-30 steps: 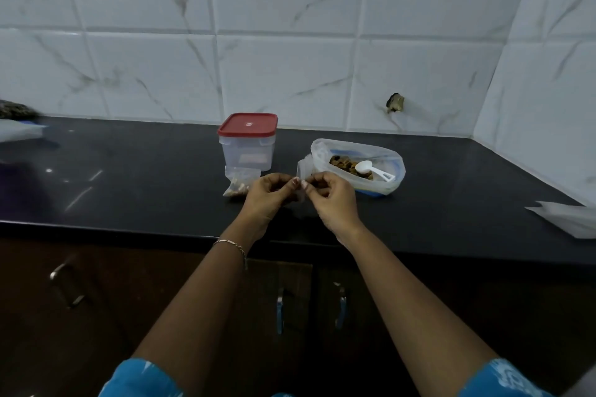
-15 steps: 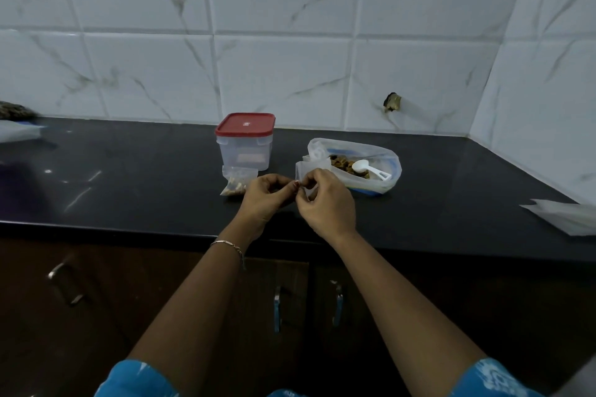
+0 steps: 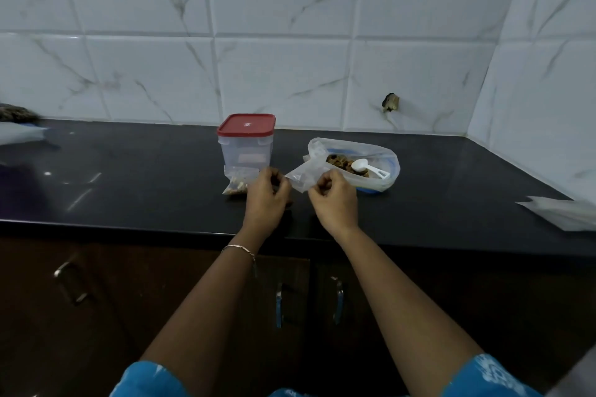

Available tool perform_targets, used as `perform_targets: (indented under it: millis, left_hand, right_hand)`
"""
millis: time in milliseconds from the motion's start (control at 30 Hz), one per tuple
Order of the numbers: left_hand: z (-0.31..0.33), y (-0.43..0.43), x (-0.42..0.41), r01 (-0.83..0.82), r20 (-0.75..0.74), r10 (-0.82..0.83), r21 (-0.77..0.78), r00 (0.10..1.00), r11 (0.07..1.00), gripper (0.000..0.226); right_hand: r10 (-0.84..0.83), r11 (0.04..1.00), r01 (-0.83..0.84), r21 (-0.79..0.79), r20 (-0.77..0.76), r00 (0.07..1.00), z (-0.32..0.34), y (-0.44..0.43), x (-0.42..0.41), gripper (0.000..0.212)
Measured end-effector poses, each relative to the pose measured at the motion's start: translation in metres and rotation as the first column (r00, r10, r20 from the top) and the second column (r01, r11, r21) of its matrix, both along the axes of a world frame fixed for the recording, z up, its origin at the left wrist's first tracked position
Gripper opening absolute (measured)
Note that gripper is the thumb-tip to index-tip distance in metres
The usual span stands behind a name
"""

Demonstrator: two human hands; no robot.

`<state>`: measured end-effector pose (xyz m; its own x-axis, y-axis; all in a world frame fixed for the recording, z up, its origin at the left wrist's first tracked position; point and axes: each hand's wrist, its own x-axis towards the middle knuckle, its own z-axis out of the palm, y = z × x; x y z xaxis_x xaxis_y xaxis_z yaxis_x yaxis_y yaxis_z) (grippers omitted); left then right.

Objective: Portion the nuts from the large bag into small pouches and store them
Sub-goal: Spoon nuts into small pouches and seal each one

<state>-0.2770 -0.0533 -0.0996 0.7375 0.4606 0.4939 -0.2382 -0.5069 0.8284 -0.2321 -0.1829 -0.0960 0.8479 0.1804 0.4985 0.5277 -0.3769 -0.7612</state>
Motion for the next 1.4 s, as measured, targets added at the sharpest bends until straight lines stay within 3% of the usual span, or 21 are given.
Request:
perform_targets:
  millis: [133, 233, 433, 533, 733, 867, 1000, 1100, 1200, 1300, 1400]
  left_hand:
    - [-0.005, 0.0, 0.002, -0.008, -0.025, 0.012, 0.131, 1.0, 0.991, 0.004]
    - [-0.006, 0.0, 0.004, -0.018, -0.012, 0.02, 0.144, 1.0, 0.989, 0.004]
    - [-0.003, 0.0, 0.001, -0.022, 0.036, 0.026, -0.1, 0.999, 0.995, 0.007]
    - [-0.001, -0.001, -0.002, -0.028, 0.052, 0.033, -0.095, 0.998, 0.995, 0.01]
    - [0.001, -0.006, -0.004, -0.007, 0.066, 0.005, 0.028, 0.998, 1.0, 0.011]
    - [-0.005, -0.006, -0.003, 0.012, 0.054, -0.022, 0.175, 0.998, 0.985, 0.004]
    - [-0.005, -0.007, -0.005, -0.028, 0.106, 0.011, 0.161, 0.994, 0.987, 0.001]
    - [-0.005, -0.008, -0.006, -0.054, 0.139, 0.032, 0.164, 0.99, 0.985, 0.003]
    - [-0.006, -0.008, -0.005, -0.045, 0.143, 0.018, 0.188, 0.99, 0.981, 0.003]
    - [-0.006, -0.01, -0.007, -0.036, 0.14, 0.005, 0.22, 0.99, 0.975, 0.019]
    - [-0.003, -0.015, -0.013, -0.036, 0.184, -0.017, 0.281, 0.983, 0.959, 0.055]
  right_hand:
    - [-0.024, 0.993, 0.029, 0.113, -0.046, 0.999, 0.001, -0.002, -0.001, 0.017]
    - [-0.015, 0.998, 0.011, 0.064, 0.068, 0.998, 0.002, -0.001, -0.003, 0.015]
    - [0.086, 0.989, -0.046, -0.138, 0.298, 0.951, -0.002, 0.001, -0.011, 0.022]
    - [0.103, 0.981, -0.042, -0.191, 0.317, 0.943, -0.002, 0.0, -0.016, 0.028]
    - [-0.071, 0.989, 0.081, -0.123, 0.087, 0.994, 0.011, -0.007, -0.015, 0.023]
    - [-0.125, 0.976, 0.136, -0.168, 0.072, 0.989, 0.023, -0.013, -0.008, 0.019]
    - [-0.103, 0.98, 0.111, -0.166, 0.056, 0.993, 0.036, -0.01, -0.008, 0.022]
    - [-0.077, 0.981, 0.083, -0.177, 0.041, 0.996, 0.042, -0.009, -0.005, 0.012]
    - [-0.06, 0.997, 0.056, -0.053, -0.081, 0.995, 0.046, -0.008, -0.001, 0.011]
    - [0.014, 0.995, 0.009, 0.104, -0.224, 0.975, 0.05, -0.008, 0.0, 0.023]
    - [0.129, 0.986, -0.099, 0.131, -0.242, 0.962, 0.055, -0.011, 0.003, 0.035]
